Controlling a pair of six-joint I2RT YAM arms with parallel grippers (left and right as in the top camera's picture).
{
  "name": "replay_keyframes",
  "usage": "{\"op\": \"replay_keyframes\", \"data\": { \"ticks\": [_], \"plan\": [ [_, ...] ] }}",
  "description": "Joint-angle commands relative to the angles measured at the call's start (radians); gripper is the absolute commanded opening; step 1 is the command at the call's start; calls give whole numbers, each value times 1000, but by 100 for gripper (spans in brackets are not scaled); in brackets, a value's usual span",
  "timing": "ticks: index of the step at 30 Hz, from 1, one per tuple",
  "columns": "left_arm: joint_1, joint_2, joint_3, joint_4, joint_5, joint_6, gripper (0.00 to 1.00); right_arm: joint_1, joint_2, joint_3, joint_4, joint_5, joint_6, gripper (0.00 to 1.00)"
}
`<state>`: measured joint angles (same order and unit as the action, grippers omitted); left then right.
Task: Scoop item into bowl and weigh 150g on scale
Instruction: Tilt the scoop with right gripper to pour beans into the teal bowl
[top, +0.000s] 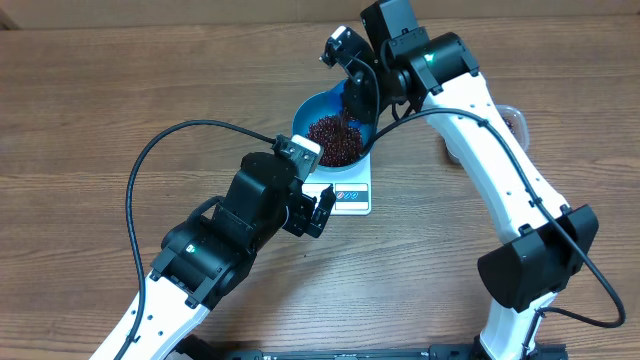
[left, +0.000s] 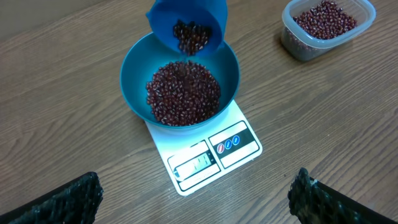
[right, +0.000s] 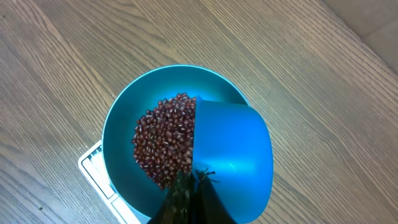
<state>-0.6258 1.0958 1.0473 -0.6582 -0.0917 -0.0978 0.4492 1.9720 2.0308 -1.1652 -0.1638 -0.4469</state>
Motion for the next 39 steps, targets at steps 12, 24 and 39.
{"op": "replay_keyframes", "data": {
  "ticks": [12,24,39],
  "plan": [
    [5,-3,-1,2,-16,8,100,119,-35,33,5,280,-34,4],
    [5,-3,-1,2,-16,9,100,124,-35,33,11,237,-29,4],
    [5,-3,-1,2,-16,9,100,52,-75,33,68,306,169,4]
  ]
}}
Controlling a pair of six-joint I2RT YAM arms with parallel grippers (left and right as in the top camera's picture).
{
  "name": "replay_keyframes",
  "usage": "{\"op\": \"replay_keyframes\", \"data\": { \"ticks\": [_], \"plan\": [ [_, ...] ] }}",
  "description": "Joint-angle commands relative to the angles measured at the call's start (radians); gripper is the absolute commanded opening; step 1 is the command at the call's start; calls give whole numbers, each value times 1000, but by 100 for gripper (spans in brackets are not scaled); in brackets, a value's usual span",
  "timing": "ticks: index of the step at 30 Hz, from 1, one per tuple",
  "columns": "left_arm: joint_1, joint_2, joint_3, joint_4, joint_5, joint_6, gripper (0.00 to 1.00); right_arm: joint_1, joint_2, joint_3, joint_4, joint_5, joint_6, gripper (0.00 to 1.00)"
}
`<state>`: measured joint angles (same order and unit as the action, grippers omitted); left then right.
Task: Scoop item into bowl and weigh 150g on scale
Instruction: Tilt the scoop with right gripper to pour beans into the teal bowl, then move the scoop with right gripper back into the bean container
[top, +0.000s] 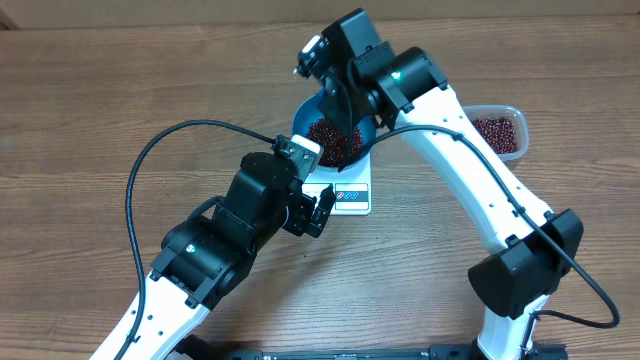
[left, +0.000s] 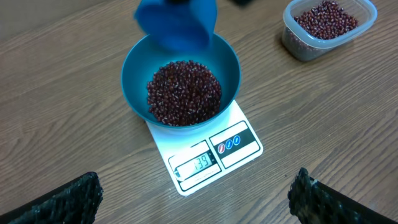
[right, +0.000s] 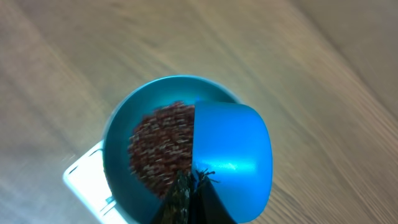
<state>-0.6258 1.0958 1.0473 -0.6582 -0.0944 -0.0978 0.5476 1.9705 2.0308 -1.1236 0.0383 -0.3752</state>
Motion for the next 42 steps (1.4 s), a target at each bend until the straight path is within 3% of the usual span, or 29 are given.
{"op": "replay_keyframes", "data": {
  "ticks": [1,10,19,35,42],
  "plan": [
    [5,-3,-1,2,-14,9,100,-58,-80,33,35,129,119,4],
    [5,-3,-1,2,-14,9,100,-255,-111,31,-19,201,296,4],
    [5,-3,-1,5,-21,9,99,-413,-111,7,-84,197,354,4],
    [5,-3,-1,5,-21,8,100,-444,-109,-298,-27,221,376,4],
    [5,-3,-1,4,-21,9,99,-446,-108,-312,-22,279,376,4]
  ]
}}
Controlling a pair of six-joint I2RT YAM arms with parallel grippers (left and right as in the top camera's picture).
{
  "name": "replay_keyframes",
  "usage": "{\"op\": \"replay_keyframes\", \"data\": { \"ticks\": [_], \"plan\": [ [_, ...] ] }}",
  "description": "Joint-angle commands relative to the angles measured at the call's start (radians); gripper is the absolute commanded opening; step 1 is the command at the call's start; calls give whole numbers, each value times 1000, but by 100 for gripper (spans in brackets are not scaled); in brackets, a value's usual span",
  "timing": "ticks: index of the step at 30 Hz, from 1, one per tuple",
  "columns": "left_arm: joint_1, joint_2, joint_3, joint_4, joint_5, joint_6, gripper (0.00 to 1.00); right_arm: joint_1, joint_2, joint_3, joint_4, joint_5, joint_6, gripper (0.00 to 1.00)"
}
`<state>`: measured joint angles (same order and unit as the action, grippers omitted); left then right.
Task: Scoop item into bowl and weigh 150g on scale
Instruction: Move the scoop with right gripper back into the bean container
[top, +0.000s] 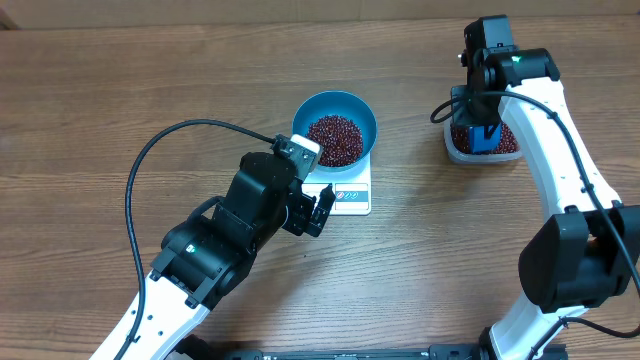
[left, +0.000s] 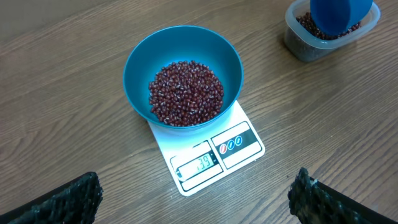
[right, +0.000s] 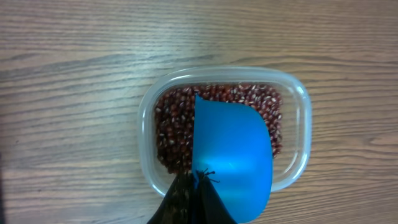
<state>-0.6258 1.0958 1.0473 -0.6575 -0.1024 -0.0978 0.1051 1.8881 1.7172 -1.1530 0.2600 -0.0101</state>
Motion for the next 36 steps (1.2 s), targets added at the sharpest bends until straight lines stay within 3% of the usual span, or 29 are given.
{"op": "replay_keyframes", "data": {
  "ticks": [1,11,20,30,36],
  "plan": [
    [5,-3,-1,3,-13,9,100,-3,-24,0,13,70,11,4],
    [5,-3,-1,0,-13,8,99,-39,-23,-119,163,80,10,4],
    [5,-3,-1,4,-13,9,100,-63,-23,-166,180,71,10,4],
    [5,-3,-1,-16,-13,9,100,-61,-23,-208,186,-95,6,4],
    [5,-3,-1,-12,-13,9,99,-62,-24,-210,177,-331,-24,4]
  ]
}}
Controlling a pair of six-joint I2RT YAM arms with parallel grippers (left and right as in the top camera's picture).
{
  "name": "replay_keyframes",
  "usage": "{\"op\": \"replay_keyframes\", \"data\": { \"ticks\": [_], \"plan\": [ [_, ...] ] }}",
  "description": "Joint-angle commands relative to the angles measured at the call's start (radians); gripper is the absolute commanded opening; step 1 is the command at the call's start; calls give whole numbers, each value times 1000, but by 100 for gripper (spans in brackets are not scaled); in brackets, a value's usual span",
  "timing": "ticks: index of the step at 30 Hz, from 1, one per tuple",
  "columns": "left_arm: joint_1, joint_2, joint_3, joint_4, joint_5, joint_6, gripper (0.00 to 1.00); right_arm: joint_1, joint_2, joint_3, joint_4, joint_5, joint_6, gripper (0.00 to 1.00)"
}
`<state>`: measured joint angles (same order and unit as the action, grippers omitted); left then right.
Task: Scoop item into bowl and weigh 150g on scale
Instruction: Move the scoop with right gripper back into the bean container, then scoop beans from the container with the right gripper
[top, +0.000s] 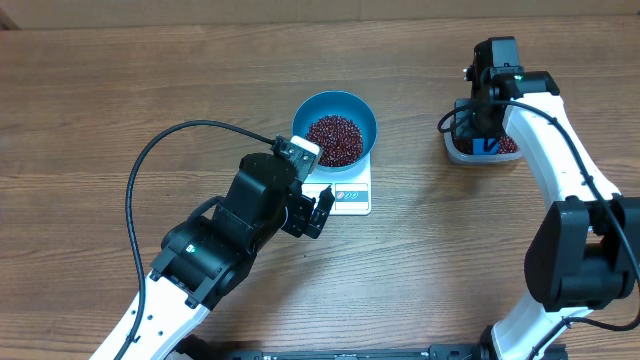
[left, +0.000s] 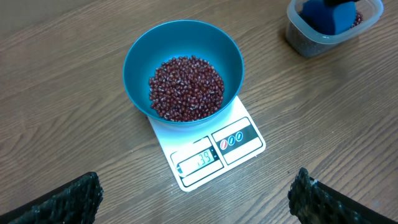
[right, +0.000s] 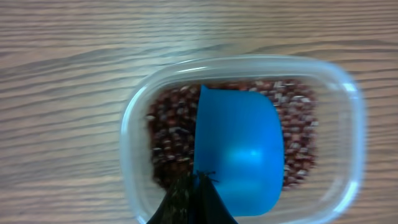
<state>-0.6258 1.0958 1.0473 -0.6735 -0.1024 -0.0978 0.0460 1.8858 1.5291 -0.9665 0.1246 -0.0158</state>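
A blue bowl (top: 335, 127) of red beans stands on the white scale (top: 345, 196); in the left wrist view the bowl (left: 183, 68) sits behind the display (left: 200, 160), which reads about 139. My right gripper (right: 198, 177) is shut on the blue scoop (right: 239, 149), which is lowered into the clear tub of beans (right: 158, 143). That tub (top: 480, 148) lies at the table's right. My left gripper (left: 196, 193) hangs open over the wood in front of the scale, nothing between its fingers (left: 62, 202).
The left arm's black cable (top: 150, 170) loops across the table left of the scale. The right arm's white link (top: 560, 170) runs down the right side. Bare wood lies around the scale and tub.
The scoop in my right gripper has dropped from just above the tub to down among the beans. The left arm, bowl and scale have not moved.
My right gripper first held the scoop tipped over the bowl with beans falling from it. Then the scoop was empty over the bowl and the scale read about 139. Then the scoop hung over the tub, and now it is down inside it.
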Motion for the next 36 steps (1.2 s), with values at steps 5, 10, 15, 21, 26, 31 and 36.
{"op": "replay_keyframes", "data": {
  "ticks": [5,10,15,21,26,31,36],
  "plan": [
    [5,-3,-1,14,-13,8,99,-5,-22,2,-19,-238,-17,4],
    [5,-3,-1,24,-13,8,100,-44,-27,66,-69,-178,-18,4],
    [5,-3,-1,28,-13,8,99,-89,-28,98,-114,-131,-18,4],
    [5,-3,-1,28,-13,8,99,-159,-29,100,-149,-253,-19,4],
    [5,-3,-1,28,-13,8,100,-207,-29,100,-159,-420,-64,4],
    [5,-3,-1,29,-13,8,99,-267,-29,101,-163,-538,-89,4],
    [5,-3,-1,29,-13,8,99,-325,-29,101,-174,-561,-97,4]
  ]
}}
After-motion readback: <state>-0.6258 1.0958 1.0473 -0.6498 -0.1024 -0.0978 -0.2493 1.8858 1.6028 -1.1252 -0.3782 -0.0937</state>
